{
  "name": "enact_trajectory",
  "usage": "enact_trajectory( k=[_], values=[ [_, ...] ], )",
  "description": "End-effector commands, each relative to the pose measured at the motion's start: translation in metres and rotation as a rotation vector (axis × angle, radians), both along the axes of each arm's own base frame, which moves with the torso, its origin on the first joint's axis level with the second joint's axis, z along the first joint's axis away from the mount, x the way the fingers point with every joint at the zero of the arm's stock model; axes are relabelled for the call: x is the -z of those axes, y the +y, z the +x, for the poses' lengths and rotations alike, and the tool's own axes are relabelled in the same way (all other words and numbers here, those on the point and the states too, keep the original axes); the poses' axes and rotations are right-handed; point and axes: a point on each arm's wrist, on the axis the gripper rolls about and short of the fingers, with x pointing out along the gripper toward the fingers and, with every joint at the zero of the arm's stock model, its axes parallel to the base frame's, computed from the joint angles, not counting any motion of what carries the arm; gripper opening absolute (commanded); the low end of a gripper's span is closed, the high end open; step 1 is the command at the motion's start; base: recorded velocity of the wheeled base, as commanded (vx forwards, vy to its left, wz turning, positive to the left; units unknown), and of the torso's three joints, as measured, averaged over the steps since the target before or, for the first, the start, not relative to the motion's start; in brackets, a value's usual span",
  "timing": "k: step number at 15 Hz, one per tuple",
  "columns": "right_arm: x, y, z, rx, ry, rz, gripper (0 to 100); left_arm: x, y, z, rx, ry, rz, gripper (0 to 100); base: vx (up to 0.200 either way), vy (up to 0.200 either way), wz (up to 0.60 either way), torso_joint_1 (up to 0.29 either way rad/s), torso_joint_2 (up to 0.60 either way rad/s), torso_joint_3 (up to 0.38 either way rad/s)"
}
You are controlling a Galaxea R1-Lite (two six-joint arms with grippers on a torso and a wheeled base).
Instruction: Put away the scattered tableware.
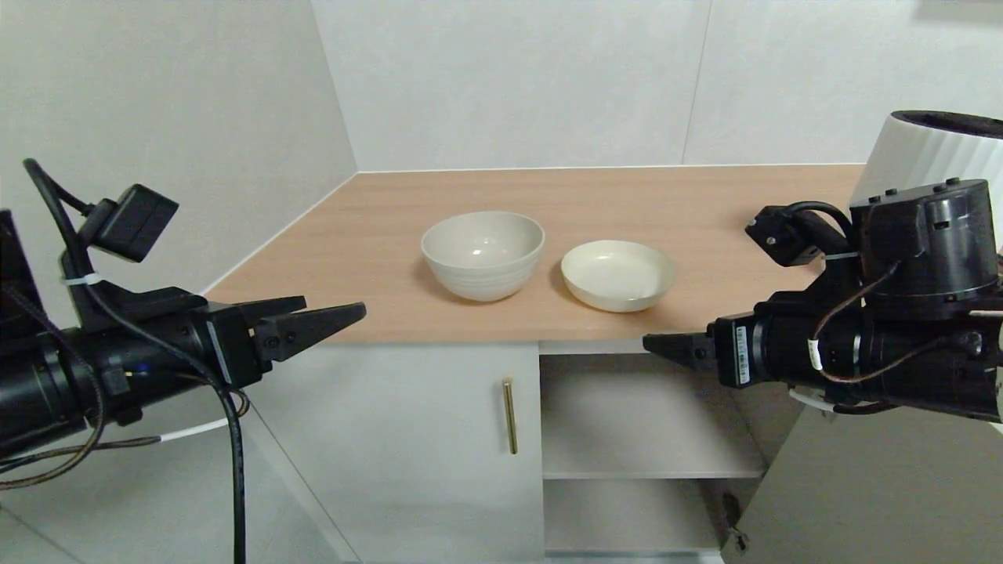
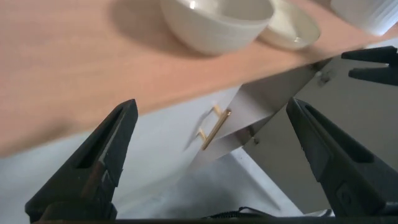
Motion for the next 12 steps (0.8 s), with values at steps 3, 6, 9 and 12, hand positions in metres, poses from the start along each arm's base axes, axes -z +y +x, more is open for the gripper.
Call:
enact_trajectory(
  k=[3, 6, 9, 12],
  values=[
    [0.010, 0.006, 0.008, -0.003, 0.025, -0.023, 100, 0.010, -0.003, 0.016, 0.000, 0.049, 0.008, 100, 0.000, 0.000, 0.00, 0.199, -0.47, -0.281],
    [0.022, 0.015, 0.021, 0.001, 0.031, -0.029, 100, 0.011, -0.005, 0.031, -0.001, 0.066, 0.011, 100, 0.000, 0.000, 0.00, 0.209, -0.48, -0.282],
    [0.024, 0.017, 0.024, 0.003, 0.024, -0.024, 100, 0.006, -0.008, 0.044, 0.001, 0.125, 0.021, 100, 0.000, 0.000, 0.00, 0.203, -0.45, -0.253],
    [0.017, 0.020, 0.032, 0.011, -0.005, -0.003, 100, -0.020, -0.011, 0.057, -0.003, 0.223, 0.037, 100, 0.000, 0.000, 0.00, 0.054, -0.12, -0.064]
  ],
)
